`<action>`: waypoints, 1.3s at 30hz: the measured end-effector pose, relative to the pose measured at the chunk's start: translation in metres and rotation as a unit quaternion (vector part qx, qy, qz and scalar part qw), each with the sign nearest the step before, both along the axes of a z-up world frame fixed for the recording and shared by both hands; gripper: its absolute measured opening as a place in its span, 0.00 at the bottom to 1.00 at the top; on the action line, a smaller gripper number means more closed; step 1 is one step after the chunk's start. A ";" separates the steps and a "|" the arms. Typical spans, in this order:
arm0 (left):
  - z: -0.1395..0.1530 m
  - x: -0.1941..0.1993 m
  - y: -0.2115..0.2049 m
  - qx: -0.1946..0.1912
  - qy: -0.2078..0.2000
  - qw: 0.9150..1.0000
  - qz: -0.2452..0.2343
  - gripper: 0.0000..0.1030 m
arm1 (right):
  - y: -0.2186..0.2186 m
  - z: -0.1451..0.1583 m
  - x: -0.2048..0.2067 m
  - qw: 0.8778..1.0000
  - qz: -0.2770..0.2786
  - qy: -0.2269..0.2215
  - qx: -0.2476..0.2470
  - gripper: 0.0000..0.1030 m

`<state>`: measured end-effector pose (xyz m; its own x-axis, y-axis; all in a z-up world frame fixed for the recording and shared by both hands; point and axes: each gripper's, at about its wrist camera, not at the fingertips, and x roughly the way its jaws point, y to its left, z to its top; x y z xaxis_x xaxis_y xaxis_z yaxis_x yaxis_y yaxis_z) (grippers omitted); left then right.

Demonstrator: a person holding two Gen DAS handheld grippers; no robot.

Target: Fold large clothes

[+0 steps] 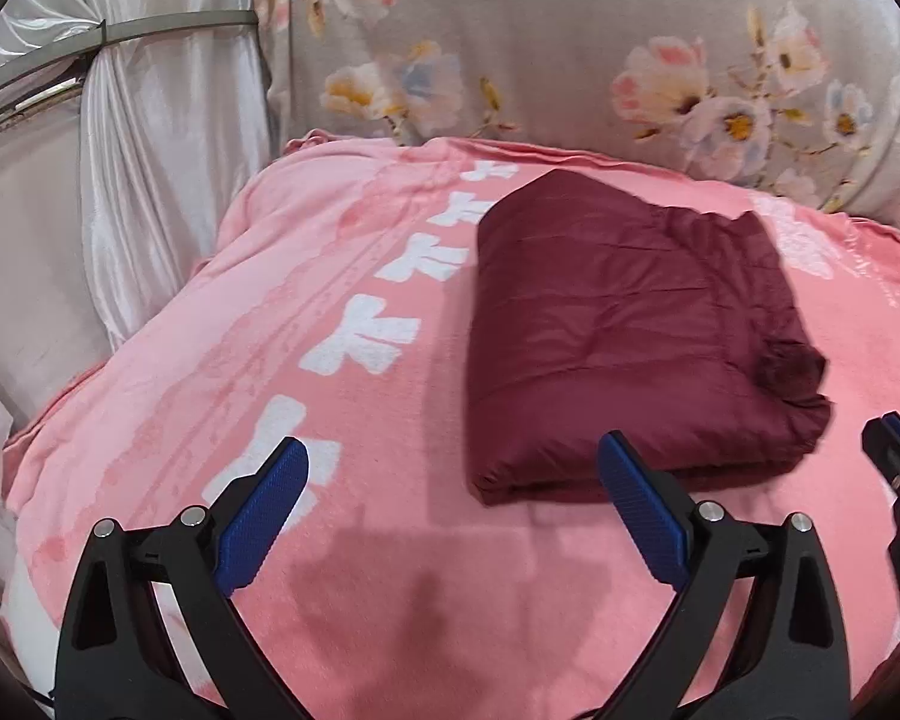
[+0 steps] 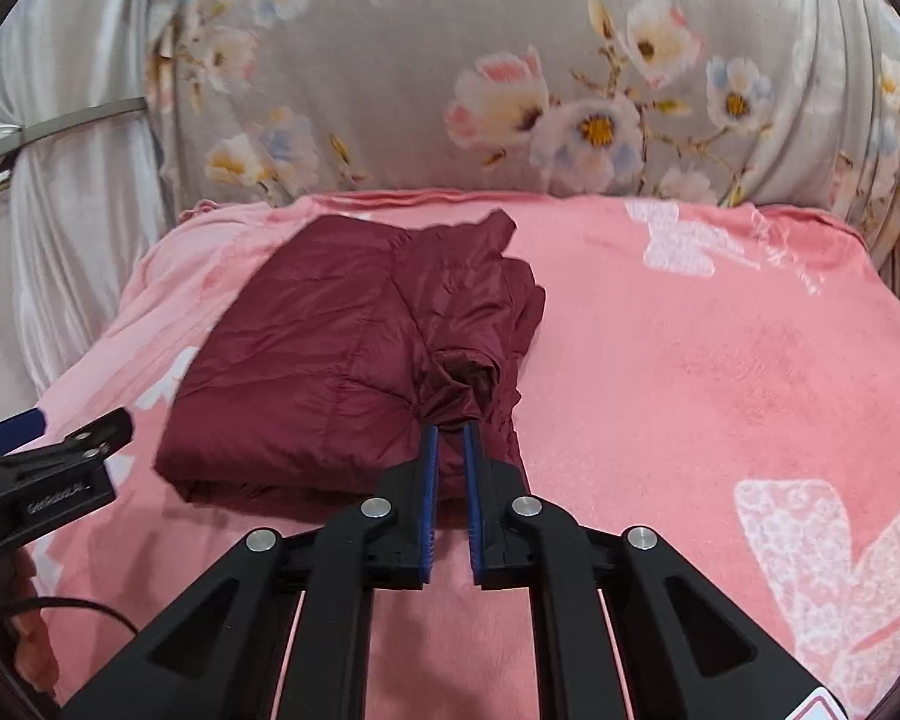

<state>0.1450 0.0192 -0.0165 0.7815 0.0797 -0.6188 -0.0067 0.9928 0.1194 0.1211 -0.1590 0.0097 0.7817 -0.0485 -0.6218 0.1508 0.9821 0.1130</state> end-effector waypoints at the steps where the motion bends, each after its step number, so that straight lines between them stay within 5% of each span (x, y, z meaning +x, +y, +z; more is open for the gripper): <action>1: -0.003 0.006 0.001 0.007 0.000 1.000 0.007 0.92 | 0.001 -0.005 0.005 1.000 0.000 0.008 -0.004 0.06; 6: -0.029 0.041 0.004 0.029 0.036 0.999 0.028 0.92 | -0.002 -0.032 0.027 0.998 -0.010 0.059 -0.032 0.05; 11: -0.038 0.047 0.003 0.029 0.053 0.998 0.026 0.91 | -0.003 -0.018 0.005 0.998 -0.024 0.049 -0.041 0.05; 24: 0.021 -0.049 -0.015 -0.009 -0.023 0.999 -0.030 0.94 | 0.026 0.046 -0.103 0.999 -0.005 -0.037 -0.037 0.11; 30: 0.032 -0.087 -0.013 -0.037 -0.027 0.998 -0.041 0.95 | 0.032 0.053 -0.138 0.999 -0.001 -0.028 -0.032 0.22; 39: 0.025 -0.122 -0.013 -0.030 -0.011 0.999 -0.040 0.95 | 0.024 0.043 -0.167 1.000 -0.016 -0.004 -0.012 0.23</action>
